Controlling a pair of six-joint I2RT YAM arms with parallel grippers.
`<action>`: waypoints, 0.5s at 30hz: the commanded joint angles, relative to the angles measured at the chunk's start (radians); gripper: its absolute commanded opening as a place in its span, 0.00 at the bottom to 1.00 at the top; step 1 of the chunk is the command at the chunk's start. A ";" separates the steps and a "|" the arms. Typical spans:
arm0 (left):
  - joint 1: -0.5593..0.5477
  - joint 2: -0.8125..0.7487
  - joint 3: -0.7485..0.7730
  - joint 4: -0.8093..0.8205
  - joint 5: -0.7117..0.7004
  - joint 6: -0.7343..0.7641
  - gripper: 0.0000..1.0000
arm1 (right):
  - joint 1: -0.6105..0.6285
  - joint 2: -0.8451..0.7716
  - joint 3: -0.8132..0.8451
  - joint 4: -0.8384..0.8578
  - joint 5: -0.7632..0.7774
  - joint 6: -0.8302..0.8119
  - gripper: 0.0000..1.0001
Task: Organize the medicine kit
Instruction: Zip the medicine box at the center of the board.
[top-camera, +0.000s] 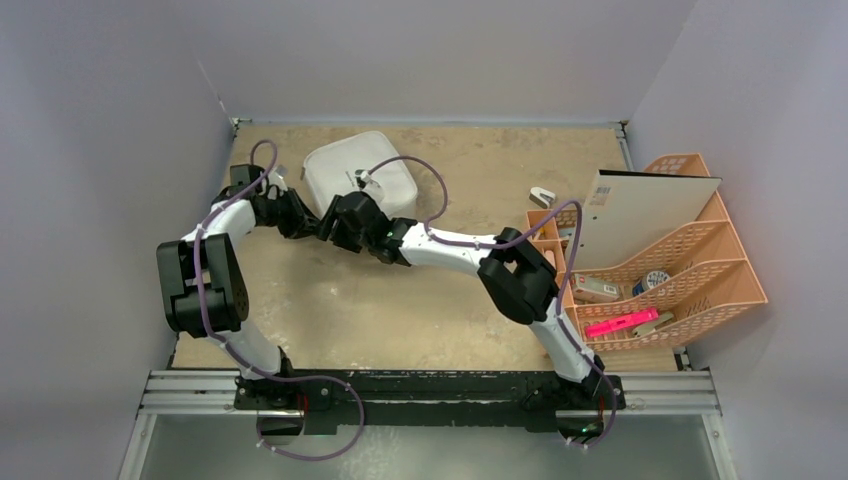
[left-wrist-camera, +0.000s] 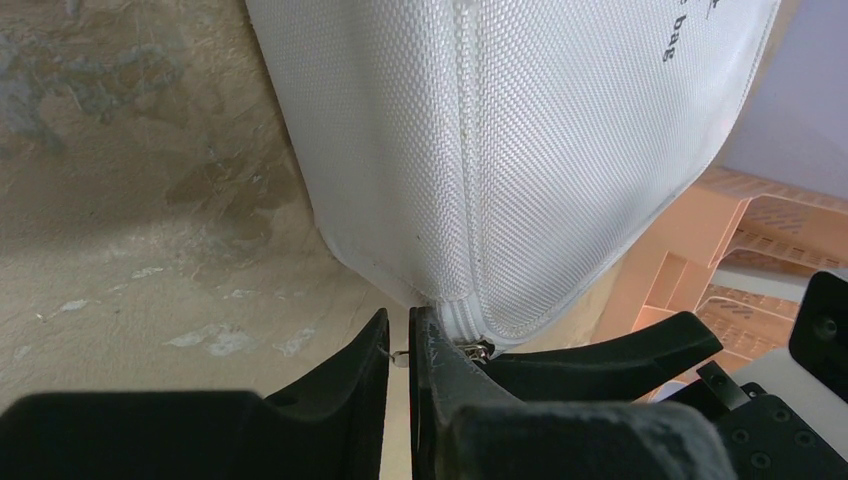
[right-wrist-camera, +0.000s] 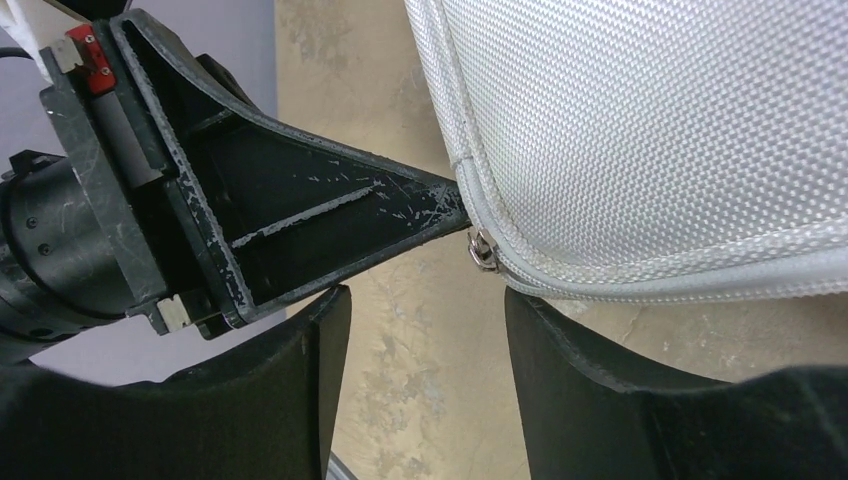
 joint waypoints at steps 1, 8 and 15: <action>0.001 -0.034 0.009 0.022 0.077 0.038 0.10 | 0.000 0.016 0.067 -0.026 -0.007 0.035 0.58; 0.001 -0.037 -0.007 0.032 0.088 0.032 0.08 | -0.004 0.006 0.047 -0.011 -0.012 0.036 0.51; 0.009 0.001 -0.025 0.028 0.149 0.006 0.04 | -0.023 -0.022 -0.002 0.042 0.036 -0.008 0.50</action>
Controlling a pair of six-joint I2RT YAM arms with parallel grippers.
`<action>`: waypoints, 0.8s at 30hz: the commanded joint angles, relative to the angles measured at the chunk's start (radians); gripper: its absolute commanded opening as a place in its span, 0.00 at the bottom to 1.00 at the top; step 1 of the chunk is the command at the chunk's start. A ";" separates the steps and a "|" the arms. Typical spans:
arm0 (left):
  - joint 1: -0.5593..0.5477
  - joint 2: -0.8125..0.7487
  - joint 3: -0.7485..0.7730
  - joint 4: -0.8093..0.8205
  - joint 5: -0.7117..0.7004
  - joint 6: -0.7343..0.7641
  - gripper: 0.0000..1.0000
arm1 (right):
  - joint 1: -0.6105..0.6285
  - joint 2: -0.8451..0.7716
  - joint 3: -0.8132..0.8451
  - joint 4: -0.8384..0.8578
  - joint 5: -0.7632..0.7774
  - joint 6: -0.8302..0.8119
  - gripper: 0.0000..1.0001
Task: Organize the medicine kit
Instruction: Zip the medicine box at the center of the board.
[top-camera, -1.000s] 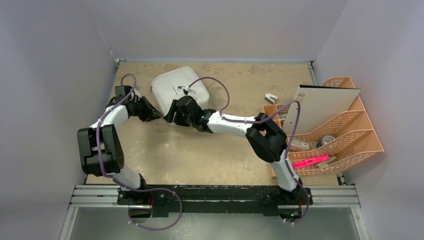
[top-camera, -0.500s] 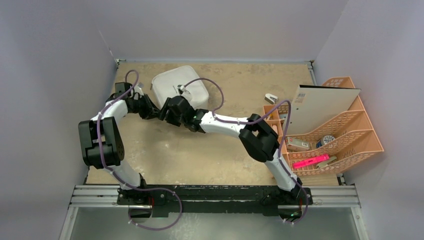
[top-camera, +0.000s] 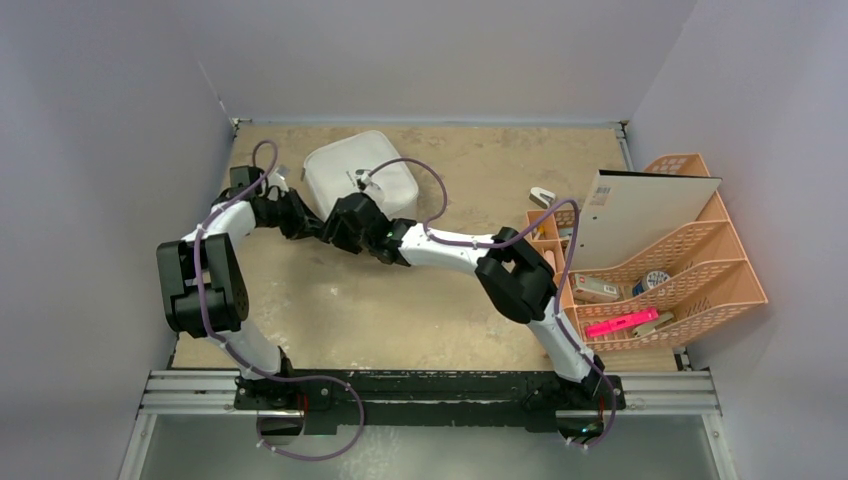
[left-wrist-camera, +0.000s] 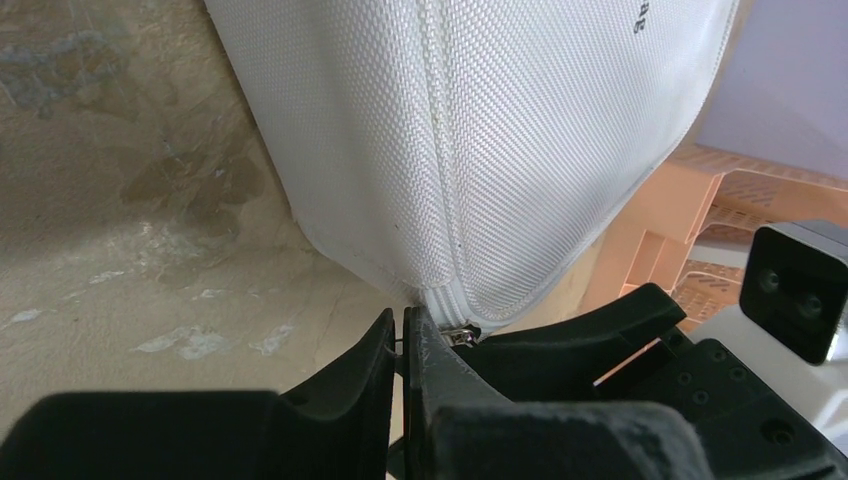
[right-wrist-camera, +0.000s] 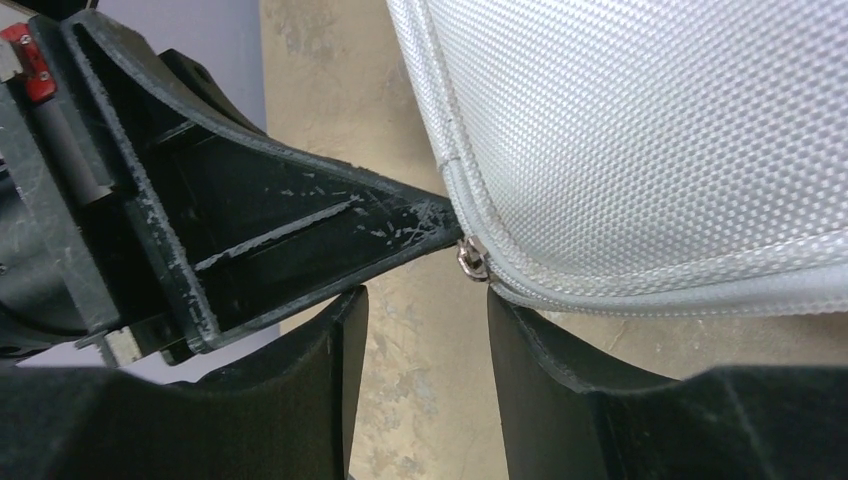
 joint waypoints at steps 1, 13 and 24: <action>0.010 0.001 -0.016 0.015 0.084 -0.014 0.04 | -0.021 -0.045 -0.025 0.075 0.058 -0.025 0.49; 0.097 -0.131 -0.063 0.039 -0.119 -0.090 0.12 | -0.028 -0.051 -0.083 0.175 0.108 -0.063 0.48; 0.123 -0.213 -0.009 0.050 -0.322 -0.115 0.37 | -0.031 -0.052 -0.089 0.243 0.171 -0.037 0.47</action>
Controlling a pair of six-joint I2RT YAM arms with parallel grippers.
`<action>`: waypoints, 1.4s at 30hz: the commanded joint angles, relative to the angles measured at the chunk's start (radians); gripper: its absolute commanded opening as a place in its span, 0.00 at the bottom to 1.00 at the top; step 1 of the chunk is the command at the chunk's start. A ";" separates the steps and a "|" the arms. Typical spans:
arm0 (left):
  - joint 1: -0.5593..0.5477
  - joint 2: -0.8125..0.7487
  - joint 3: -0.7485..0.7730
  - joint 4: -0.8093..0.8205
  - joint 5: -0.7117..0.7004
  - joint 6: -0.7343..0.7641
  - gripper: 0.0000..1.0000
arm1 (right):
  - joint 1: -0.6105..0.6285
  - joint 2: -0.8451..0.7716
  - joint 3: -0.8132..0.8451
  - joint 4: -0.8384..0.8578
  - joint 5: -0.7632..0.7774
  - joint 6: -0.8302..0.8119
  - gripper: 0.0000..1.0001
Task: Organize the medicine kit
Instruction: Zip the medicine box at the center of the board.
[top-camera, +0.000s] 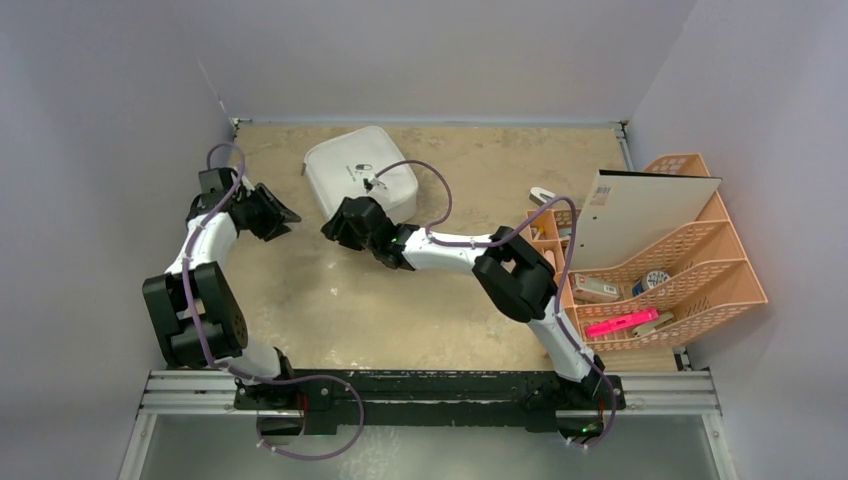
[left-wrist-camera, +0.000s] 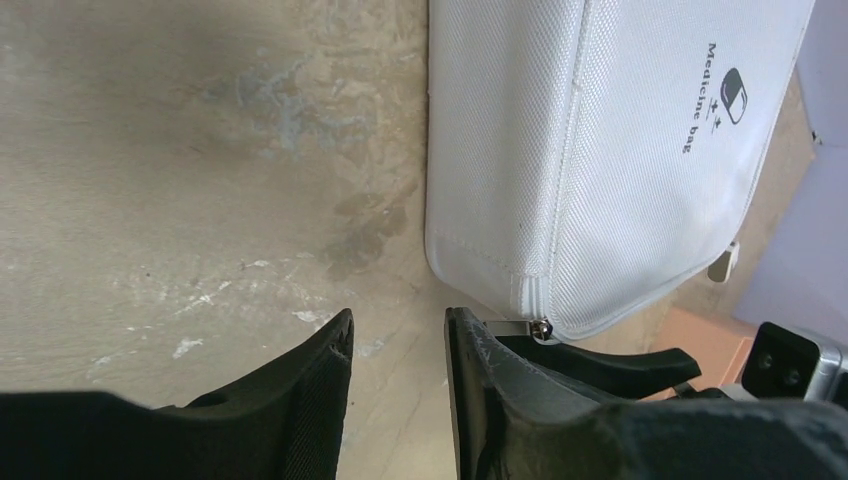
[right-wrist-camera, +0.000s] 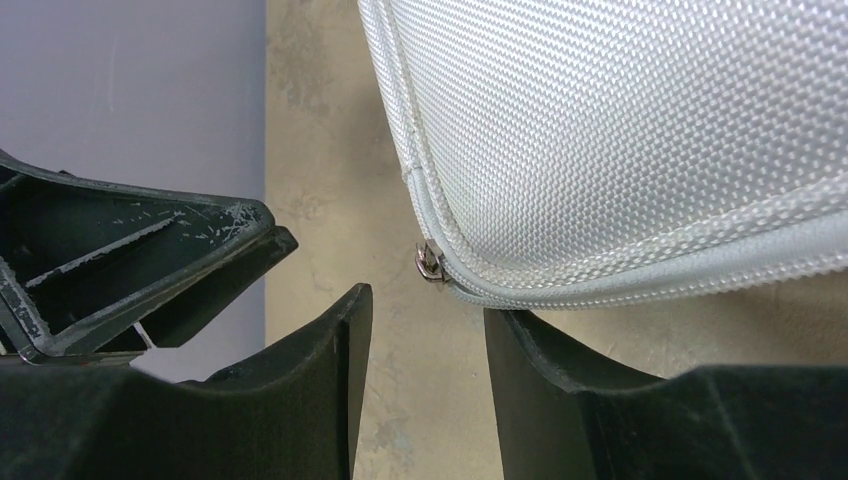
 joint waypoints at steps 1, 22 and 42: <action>0.010 -0.041 0.041 0.039 -0.075 -0.016 0.38 | -0.019 -0.044 0.013 0.087 0.105 0.021 0.47; -0.031 0.241 0.371 0.069 0.130 -0.004 0.49 | -0.115 -0.199 -0.227 0.083 0.223 -0.052 0.00; -0.185 0.464 0.457 0.035 -0.057 -0.067 0.26 | -0.177 -0.453 -0.480 0.062 -0.025 -0.272 0.41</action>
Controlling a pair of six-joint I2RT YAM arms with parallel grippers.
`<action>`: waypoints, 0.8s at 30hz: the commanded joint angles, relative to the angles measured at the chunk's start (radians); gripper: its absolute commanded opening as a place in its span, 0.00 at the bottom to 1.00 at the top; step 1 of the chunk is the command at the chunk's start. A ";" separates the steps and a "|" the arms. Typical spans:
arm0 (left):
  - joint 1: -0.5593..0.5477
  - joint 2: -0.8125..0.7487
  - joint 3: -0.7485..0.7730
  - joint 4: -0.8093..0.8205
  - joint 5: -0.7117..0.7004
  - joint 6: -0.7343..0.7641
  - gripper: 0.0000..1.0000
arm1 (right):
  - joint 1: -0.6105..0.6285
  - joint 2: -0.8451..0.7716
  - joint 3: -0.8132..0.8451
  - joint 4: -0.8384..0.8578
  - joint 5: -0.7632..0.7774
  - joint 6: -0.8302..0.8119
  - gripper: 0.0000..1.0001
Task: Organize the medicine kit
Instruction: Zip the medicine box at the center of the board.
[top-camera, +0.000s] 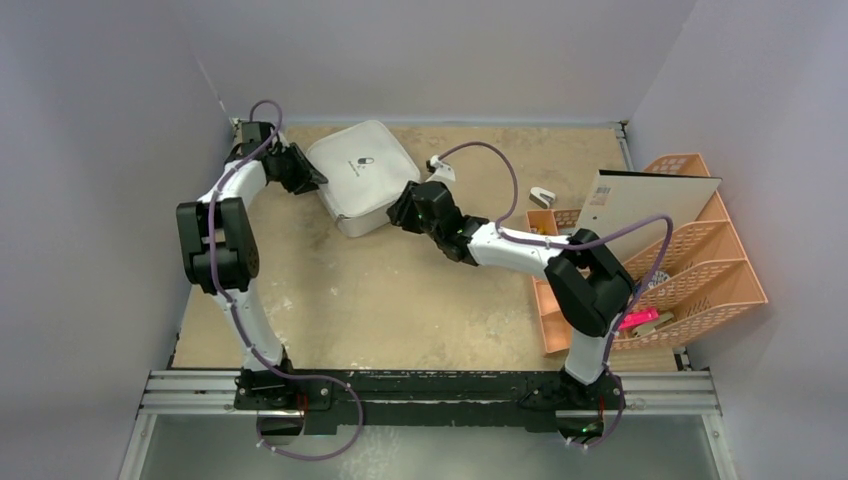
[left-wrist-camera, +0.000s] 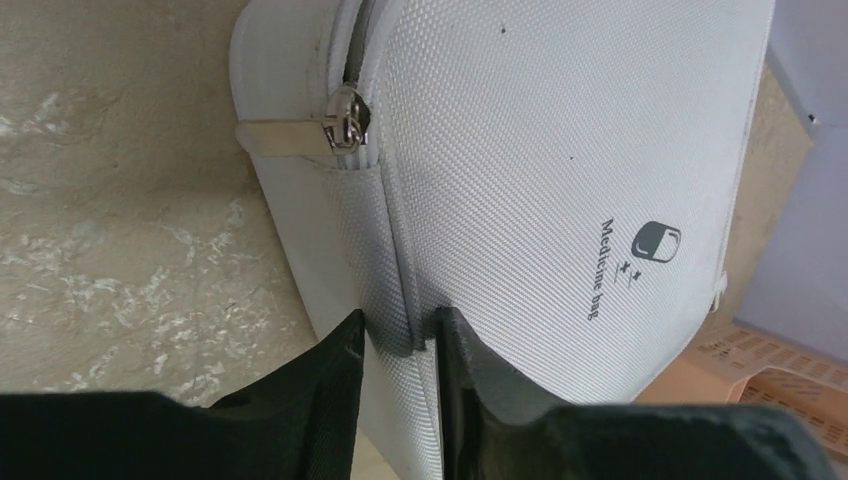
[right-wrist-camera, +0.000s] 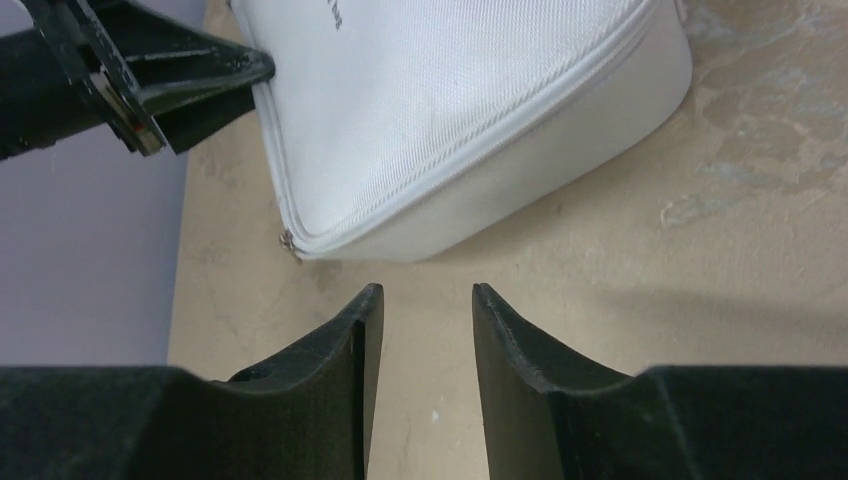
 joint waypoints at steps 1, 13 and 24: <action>-0.019 -0.043 -0.110 0.085 -0.021 -0.075 0.22 | 0.004 -0.066 -0.063 -0.009 -0.076 -0.037 0.42; -0.159 -0.308 -0.550 0.456 0.073 -0.475 0.07 | 0.100 -0.113 -0.215 0.185 -0.051 -0.096 0.51; -0.174 -0.308 -0.619 0.479 0.052 -0.490 0.07 | 0.166 -0.056 -0.144 0.067 0.211 -0.071 0.57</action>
